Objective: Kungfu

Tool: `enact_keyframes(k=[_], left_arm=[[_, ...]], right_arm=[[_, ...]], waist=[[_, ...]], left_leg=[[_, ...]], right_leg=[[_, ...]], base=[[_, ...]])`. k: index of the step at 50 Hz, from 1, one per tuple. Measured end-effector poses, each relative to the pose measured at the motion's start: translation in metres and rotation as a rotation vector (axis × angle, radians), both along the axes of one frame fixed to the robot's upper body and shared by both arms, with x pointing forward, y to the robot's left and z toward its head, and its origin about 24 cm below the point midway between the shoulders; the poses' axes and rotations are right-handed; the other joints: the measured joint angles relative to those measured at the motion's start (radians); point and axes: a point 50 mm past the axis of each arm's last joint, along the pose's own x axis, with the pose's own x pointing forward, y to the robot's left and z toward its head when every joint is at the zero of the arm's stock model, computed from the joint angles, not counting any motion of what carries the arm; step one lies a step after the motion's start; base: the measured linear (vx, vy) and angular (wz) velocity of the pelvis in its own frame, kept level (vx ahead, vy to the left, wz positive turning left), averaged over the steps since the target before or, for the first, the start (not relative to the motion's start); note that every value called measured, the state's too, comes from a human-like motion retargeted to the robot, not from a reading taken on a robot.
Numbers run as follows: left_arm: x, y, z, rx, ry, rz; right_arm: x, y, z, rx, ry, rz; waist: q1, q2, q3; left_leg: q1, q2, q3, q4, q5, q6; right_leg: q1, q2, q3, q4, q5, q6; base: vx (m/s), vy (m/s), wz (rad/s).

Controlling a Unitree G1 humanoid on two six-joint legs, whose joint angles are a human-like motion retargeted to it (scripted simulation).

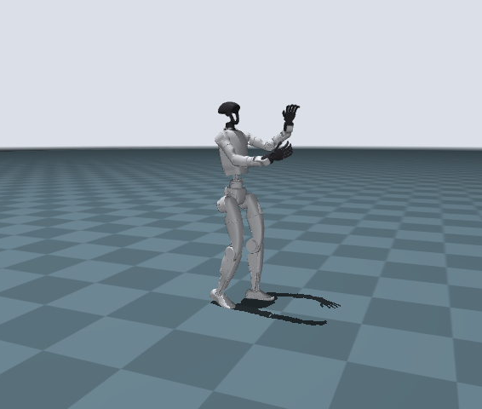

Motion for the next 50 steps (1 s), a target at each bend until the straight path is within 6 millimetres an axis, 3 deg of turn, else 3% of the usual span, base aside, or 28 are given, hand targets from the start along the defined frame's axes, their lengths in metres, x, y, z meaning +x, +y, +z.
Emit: enact_keyframes(k=[2,5,8,10,12,14,16,18,20,24,27,30,32,34,36,38,40,43,44,45,47,48,50], left_arm=[[0.016,0.025,0.002,-0.020,0.019,0.154],[0.039,0.061,-0.008,0.006,0.099,0.414],[0.040,0.116,-0.006,0.159,0.283,0.705],[0.030,0.149,-0.001,0.181,0.370,0.870],[0.021,0.167,0.001,0.104,0.360,0.939],[0.018,0.169,-0.004,0.081,0.342,0.889],[0.018,0.164,-0.010,0.074,0.320,0.818],[0.019,0.161,-0.018,0.045,0.313,0.794],[0.021,0.159,-0.030,0.031,0.338,0.778],[0.019,0.145,-0.048,0.007,0.328,0.638],[0.007,0.131,-0.061,-0.128,0.327,0.418],[-0.007,0.114,-0.092,-0.346,0.497,0.056],[-0.017,0.100,-0.131,-0.497,0.736,-0.256],[-0.033,0.079,-0.189,-0.653,1.017,-0.578],[-0.065,0.053,-0.254,-0.821,1.284,-0.863],[-0.112,0.024,-0.313,-1.017,1.518,-1.074],[-0.171,0.003,-0.359,-1.258,1.683,-1.160],[-0.248,-0.012,-0.401,-1.690,1.702,-1.010],[-0.263,-0.016,-0.408,-1.788,1.664,-0.941],[-0.275,-0.017,-0.412,-1.865,1.618,-0.875],[-0.280,-0.008,-0.409,-1.870,1.569,-0.803],[-0.278,-0.004,-0.405,-1.838,1.562,-0.804],[-0.273,0.007,-0.398,-1.728,1.610,-0.807]], right_arm=[[-0.036,-0.006,-0.030,-0.047,0.027,-0.006],[-0.107,-0.026,-0.073,-0.073,0.107,0.021],[-0.187,-0.058,-0.101,-0.060,0.241,-0.002],[-0.236,-0.078,-0.109,-0.066,0.335,-0.078],[-0.276,-0.090,-0.111,-0.098,0.413,-0.188],[-0.304,-0.101,-0.105,-0.152,0.449,-0.318],[-0.316,-0.109,-0.094,-0.225,0.421,-0.438],[-0.309,-0.112,-0.077,-0.300,0.326,-0.508],[-0.289,-0.110,-0.058,-0.363,0.184,-0.528],[-0.228,-0.094,-0.019,-0.477,-0.115,-0.427],[-0.177,-0.078,0.015,-0.546,-0.326,-0.361],[-0.132,-0.065,0.058,-0.572,-0.521,-0.385],[-0.105,-0.059,0.092,-0.560,-0.641,-0.455],[-0.082,-0.052,0.130,-0.553,-0.743,-0.542],[-0.061,-0.051,0.166,-0.617,-0.819,-0.630],[-0.043,-0.057,0.200,-0.744,-0.865,-0.713],[-0.024,-0.068,0.230,-0.906,-0.873,-0.799],[0.008,-0.091,0.261,-1.247,-0.783,-0.963],[0.015,-0.105,0.266,-1.400,-0.696,-1.021],[0.021,-0.121,0.269,-1.564,-0.582,-1.075],[0.026,-0.158,0.269,-1.827,-0.171,-1.218],[0.024,-0.170,0.267,-1.864,0.019,-1.280],[0.021,-0.177,0.273,-1.834,0.093,-1.240]], waist=[[-0.052,0.021,0.027],[-0.166,0.055,0.092],[-0.317,0.069,0.168],[-0.397,0.065,0.216],[-0.444,0.057,0.250],[-0.462,0.039,0.252],[-0.474,0.024,0.251],[-0.489,0.029,0.261],[-0.494,0.044,0.265],[-0.444,0.071,0.228],[-0.361,0.074,0.183],[-0.253,0.061,0.126],[-0.166,0.037,0.098],[-0.099,0.012,0.073],[-0.034,-0.022,0.056],[0.039,-0.068,0.050],[0.087,-0.115,0.045],[0.150,-0.179,0.048],[0.172,-0.194,0.049],[0.195,-0.209,0.051],[0.249,-0.236,0.061],[0.269,-0.241,0.076],[0.258,-0.260,0.111]], left_leg=[[0.070,-0.021,0.004,-0.042,0.008,0.001],[0.170,-0.059,-0.021,-0.081,0.010,-0.009],[0.255,-0.076,-0.061,-0.097,0.007,-0.020],[0.308,-0.083,-0.082,-0.110,0.006,-0.008],[0.342,-0.078,-0.092,-0.121,0.008,-0.001],[0.354,-0.079,-0.081,-0.127,0.008,0.000],[0.357,-0.087,-0.083,-0.124,0.011,0.005],[0.355,-0.085,-0.096,-0.122,0.017,0.013],[0.353,-0.081,-0.108,-0.125,0.021,0.019],[0.309,-0.079,-0.119,-0.122,0.022,0.021],[0.255,-0.081,-0.109,-0.108,0.014,0.016],[0.187,-0.079,-0.090,-0.085,0.007,0.010],[0.140,-0.071,-0.068,-0.059,0.001,0.001],[0.084,-0.066,-0.066,-0.022,-0.011,-0.005],[0.014,-0.063,-0.077,0.035,-0.026,-0.013],[-0.064,-0.060,-0.088,0.106,-0.044,-0.026],[-0.150,-0.062,-0.113,0.190,-0.068,-0.037],[-0.300,-0.020,-0.151,0.353,-0.119,-0.074],[-0.354,0.005,-0.167,0.410,-0.135,-0.092],[-0.405,0.026,-0.179,0.465,-0.150,-0.108],[-0.466,0.024,-0.158,0.528,-0.171,-0.098],[-0.481,0.017,-0.153,0.544,-0.172,-0.092],[-0.505,-0.023,-0.171,0.555,-0.153,-0.085]], right_leg=[[-0.065,0.010,-0.029,-0.079,-0.012,-0.085],[-0.133,0.048,-0.026,-0.255,0.045,-0.158],[-0.194,0.057,-0.023,-0.435,0.160,-0.204],[-0.236,0.075,-0.003,-0.543,0.203,-0.199],[-0.284,0.110,-0.003,-0.615,0.157,-0.196],[-0.340,0.126,-0.011,-0.612,0.085,-0.189],[-0.379,0.114,-0.044,-0.571,0.126,-0.196],[-0.386,0.100,-0.057,-0.544,0.158,-0.217],[-0.374,0.090,-0.039,-0.524,0.154,-0.218],[-0.311,0.062,-0.003,-0.487,0.142,-0.231],[-0.235,0.036,0.030,-0.425,0.080,-0.207],[-0.132,0.008,0.056,-0.340,0.003,-0.181],[-0.048,-0.012,0.069,-0.285,-0.028,-0.162],[0.043,-0.031,0.061,-0.246,-0.049,-0.140],[0.140,-0.046,0.050,-0.228,-0.059,-0.106],[0.239,-0.061,0.041,-0.230,-0.052,-0.072],[0.329,-0.062,0.005,-0.248,-0.021,-0.047],[0.424,-0.017,-0.088,-0.325,0.150,0.002],[0.436,0.005,-0.125,-0.358,0.147,0.008],[0.444,0.021,-0.162,-0.389,0.106,0.008],[0.448,-0.008,-0.166,-0.431,-0.009,0.008],[0.449,-0.018,-0.157,-0.429,-0.070,0.008],[0.448,-0.010,-0.141,-0.415,-0.149,0.008]], base=[[0.29,0.33,0.14],[0.26,0.19,0.64],[0.22,0.04,0.86],[0.14,-0.10,0.42],[0.07,-0.16,-0.09],[0.07,-0.23,-0.28],[0.02,-0.18,0.11],[-0.06,-0.02,0.41],[-0.06,0.08,0.27],[-0.05,0.11,-0.04],[-0.10,0.04,-0.30],[-0.13,-0.03,-0.44],[-0.16,-0.08,-0.54],[-0.23,-0.15,-0.04],[-0.23,-0.22,0.36],[-0.22,-0.30,0.51],[-0.21,-0.41,0.71],[-0.28,-0.62,0.36],[-0.42,-0.79,-0.01],[-0.36,-0.49,-0.11],[-0.21,-0.16,-0.05],[-0.15,-0.18,0.44],[-0.19,-0.33,1.13]])
